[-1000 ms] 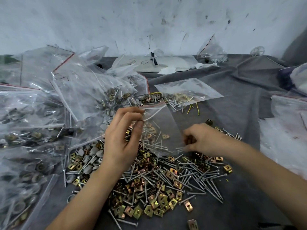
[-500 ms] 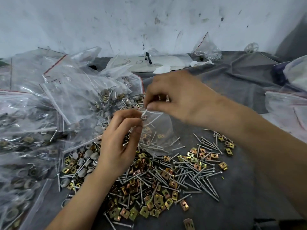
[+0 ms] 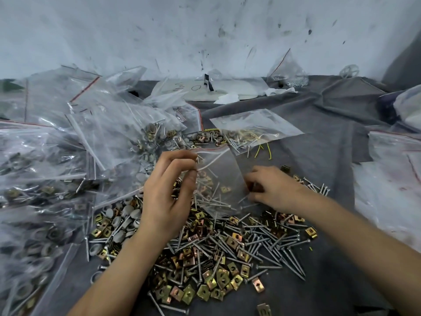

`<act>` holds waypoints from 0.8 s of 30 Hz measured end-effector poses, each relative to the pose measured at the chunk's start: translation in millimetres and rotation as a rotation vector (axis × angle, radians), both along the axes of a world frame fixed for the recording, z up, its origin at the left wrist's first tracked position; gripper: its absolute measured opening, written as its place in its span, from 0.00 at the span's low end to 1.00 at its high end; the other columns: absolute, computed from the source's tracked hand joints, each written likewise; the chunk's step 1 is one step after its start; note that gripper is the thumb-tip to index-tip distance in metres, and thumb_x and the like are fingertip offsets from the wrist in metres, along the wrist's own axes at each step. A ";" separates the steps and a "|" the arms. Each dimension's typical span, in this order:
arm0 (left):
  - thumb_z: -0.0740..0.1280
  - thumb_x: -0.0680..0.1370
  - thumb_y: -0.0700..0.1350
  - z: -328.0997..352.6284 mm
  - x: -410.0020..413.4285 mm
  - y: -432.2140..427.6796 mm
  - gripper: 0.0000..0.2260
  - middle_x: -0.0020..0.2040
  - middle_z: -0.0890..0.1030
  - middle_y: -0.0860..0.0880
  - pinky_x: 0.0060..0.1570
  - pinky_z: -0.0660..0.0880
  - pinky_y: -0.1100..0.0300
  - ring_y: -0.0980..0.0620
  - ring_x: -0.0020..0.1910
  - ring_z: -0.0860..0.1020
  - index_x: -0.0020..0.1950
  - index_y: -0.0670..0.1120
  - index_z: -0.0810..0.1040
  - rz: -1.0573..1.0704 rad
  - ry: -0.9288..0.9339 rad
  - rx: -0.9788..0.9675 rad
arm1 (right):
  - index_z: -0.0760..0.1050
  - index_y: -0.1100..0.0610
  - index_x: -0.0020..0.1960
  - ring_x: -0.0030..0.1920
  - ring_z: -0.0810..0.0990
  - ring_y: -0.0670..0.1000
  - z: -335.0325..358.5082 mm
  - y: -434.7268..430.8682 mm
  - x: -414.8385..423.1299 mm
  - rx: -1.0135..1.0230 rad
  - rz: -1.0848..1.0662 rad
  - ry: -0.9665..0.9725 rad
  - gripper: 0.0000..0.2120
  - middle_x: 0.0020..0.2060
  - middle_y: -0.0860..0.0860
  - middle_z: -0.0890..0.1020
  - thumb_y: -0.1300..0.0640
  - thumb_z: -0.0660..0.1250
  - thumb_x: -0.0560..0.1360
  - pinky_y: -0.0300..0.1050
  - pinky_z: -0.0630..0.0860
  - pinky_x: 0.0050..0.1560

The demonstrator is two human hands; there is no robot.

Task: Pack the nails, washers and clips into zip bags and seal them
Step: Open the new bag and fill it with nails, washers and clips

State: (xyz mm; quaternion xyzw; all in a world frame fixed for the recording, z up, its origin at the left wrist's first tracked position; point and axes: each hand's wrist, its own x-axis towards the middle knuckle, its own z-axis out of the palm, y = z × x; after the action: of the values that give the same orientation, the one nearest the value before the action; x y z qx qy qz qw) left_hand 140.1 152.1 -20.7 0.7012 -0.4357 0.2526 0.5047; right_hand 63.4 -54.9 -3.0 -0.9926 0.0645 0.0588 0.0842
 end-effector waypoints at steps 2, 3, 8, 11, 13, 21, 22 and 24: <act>0.60 0.79 0.41 0.0 0.3 0.1 0.07 0.53 0.77 0.47 0.51 0.70 0.66 0.57 0.53 0.75 0.48 0.40 0.76 0.008 0.009 -0.002 | 0.74 0.57 0.56 0.58 0.73 0.54 -5.0 -0.8 -0.8 -0.015 -0.007 -0.004 0.10 0.54 0.53 0.74 0.56 0.66 0.76 0.48 0.70 0.58; 0.60 0.79 0.41 -0.3 0.4 0.4 0.07 0.53 0.77 0.48 0.51 0.70 0.66 0.57 0.53 0.75 0.48 0.41 0.76 0.008 0.007 -0.002 | 0.73 0.57 0.55 0.57 0.74 0.55 -3.7 -0.6 -1.4 -0.009 -0.012 -0.014 0.09 0.54 0.53 0.75 0.56 0.65 0.77 0.48 0.70 0.58; 0.61 0.78 0.41 -0.4 2.1 -0.3 0.07 0.53 0.76 0.47 0.53 0.70 0.67 0.54 0.53 0.75 0.48 0.39 0.77 0.006 -0.053 0.047 | 0.74 0.52 0.48 0.47 0.78 0.49 49.9 14.2 -5.6 0.419 -0.084 -0.534 0.05 0.43 0.49 0.79 0.61 0.67 0.76 0.37 0.71 0.48; 0.61 0.78 0.41 -0.2 1.9 -0.9 0.08 0.53 0.76 0.48 0.53 0.69 0.69 0.55 0.53 0.75 0.48 0.38 0.78 0.015 -0.069 0.073 | 0.78 0.57 0.48 0.42 0.77 0.46 94.6 35.3 -10.0 0.359 0.094 -0.769 0.02 0.40 0.48 0.79 0.62 0.68 0.75 0.34 0.72 0.44; 0.61 0.79 0.41 0.0 1.1 -0.6 0.09 0.53 0.76 0.47 0.53 0.69 0.69 0.55 0.54 0.75 0.48 0.37 0.78 0.016 -0.081 0.070 | 0.78 0.59 0.50 0.43 0.75 0.45 109.8 48.0 -8.5 0.157 0.240 -0.653 0.04 0.43 0.48 0.78 0.62 0.66 0.76 0.35 0.69 0.45; 0.61 0.79 0.40 0.7 0.9 -0.3 0.08 0.53 0.76 0.47 0.53 0.68 0.69 0.56 0.53 0.74 0.48 0.37 0.78 0.009 -0.065 0.040 | 0.78 0.53 0.58 0.52 0.76 0.46 97.3 51.3 3.0 0.136 0.329 -0.546 0.10 0.53 0.48 0.78 0.57 0.64 0.78 0.37 0.71 0.54; 0.61 0.79 0.40 0.3 1.2 -0.3 0.08 0.52 0.76 0.47 0.53 0.69 0.69 0.57 0.53 0.74 0.48 0.38 0.78 0.019 -0.050 0.028 | 0.78 0.53 0.56 0.48 0.77 0.44 90.5 44.8 5.3 0.280 0.238 -0.646 0.09 0.50 0.46 0.78 0.59 0.64 0.78 0.33 0.71 0.51; 0.60 0.79 0.41 -0.3 1.6 -0.1 0.08 0.52 0.76 0.49 0.52 0.70 0.68 0.58 0.53 0.75 0.48 0.39 0.77 0.033 -0.013 0.002 | 0.80 0.53 0.52 0.42 0.76 0.40 71.9 29.7 13.8 0.510 -0.011 -0.742 0.10 0.43 0.43 0.79 0.65 0.63 0.77 0.32 0.71 0.46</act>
State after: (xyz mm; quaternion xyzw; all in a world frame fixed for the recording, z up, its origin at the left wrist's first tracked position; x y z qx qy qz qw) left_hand 141.7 152.0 -20.9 0.7073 -0.4275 0.2650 0.4967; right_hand 77.2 -25.2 68.9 -0.8937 0.0186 -0.2876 0.3438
